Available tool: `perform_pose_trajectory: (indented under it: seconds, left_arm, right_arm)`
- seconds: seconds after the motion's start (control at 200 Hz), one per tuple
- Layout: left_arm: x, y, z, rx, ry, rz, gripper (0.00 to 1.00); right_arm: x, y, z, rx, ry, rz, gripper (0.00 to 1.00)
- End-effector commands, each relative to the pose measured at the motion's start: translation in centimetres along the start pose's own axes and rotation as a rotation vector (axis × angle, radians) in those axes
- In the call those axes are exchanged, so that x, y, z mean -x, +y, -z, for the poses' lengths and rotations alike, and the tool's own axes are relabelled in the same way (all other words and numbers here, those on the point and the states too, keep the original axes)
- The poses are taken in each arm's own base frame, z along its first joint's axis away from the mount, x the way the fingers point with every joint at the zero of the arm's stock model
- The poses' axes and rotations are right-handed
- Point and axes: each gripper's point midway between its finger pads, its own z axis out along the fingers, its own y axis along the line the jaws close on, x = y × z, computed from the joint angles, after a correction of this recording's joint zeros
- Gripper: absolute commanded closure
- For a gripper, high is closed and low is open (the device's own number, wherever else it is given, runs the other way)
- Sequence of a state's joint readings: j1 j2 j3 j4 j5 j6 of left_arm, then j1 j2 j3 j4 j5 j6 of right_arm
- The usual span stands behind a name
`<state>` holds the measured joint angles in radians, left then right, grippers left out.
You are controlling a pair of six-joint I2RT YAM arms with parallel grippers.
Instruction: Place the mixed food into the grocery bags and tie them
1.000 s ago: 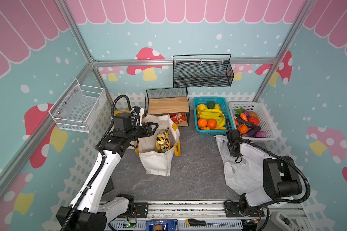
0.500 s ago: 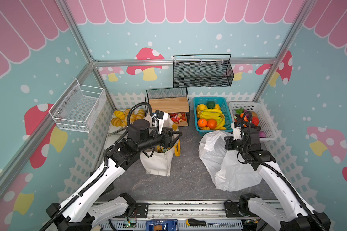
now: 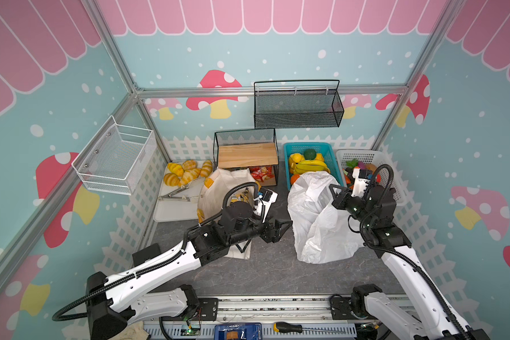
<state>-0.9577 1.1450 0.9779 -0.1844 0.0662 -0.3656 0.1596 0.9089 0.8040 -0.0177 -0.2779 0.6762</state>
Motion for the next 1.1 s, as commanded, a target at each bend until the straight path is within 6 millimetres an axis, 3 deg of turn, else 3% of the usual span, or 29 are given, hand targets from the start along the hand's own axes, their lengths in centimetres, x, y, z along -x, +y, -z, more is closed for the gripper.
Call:
perform_pose_trajectory:
  seconds: [0.0,0.205,0.465,0.796,0.931,1.096]
  left_arm:
    - [1.0,0.6,-1.8,0.030,-0.075,0.058,0.25]
    - [0.2,2.4,-5.2,0.116,-0.047,0.075,0.25]
    - [-1.2,4.2,-7.9,0.187,-0.073,0.130,0.25]
    - [-1.0,4.5,-10.5,0.170,-0.121,0.144,0.29]
    - [-1.3,4.4,-12.0,0.126,-0.128,0.178,0.38]
    - [-0.4,2.6,-13.1,-0.017,-0.169,0.219,0.70]
  right_arm:
    - [0.8,1.1,-0.3,0.068,-0.045,-0.072,0.99]
    - [1.2,1.4,0.0,0.081,-0.069,-0.082,0.99]
    - [2.1,1.6,1.1,0.086,-0.124,-0.115,0.99]
    - [3.6,2.0,1.7,0.119,-0.148,-0.136,0.98]
    - [3.9,1.6,1.8,0.126,-0.155,-0.145,0.98]
    - [3.1,-0.3,1.0,0.089,-0.135,-0.147,0.98]
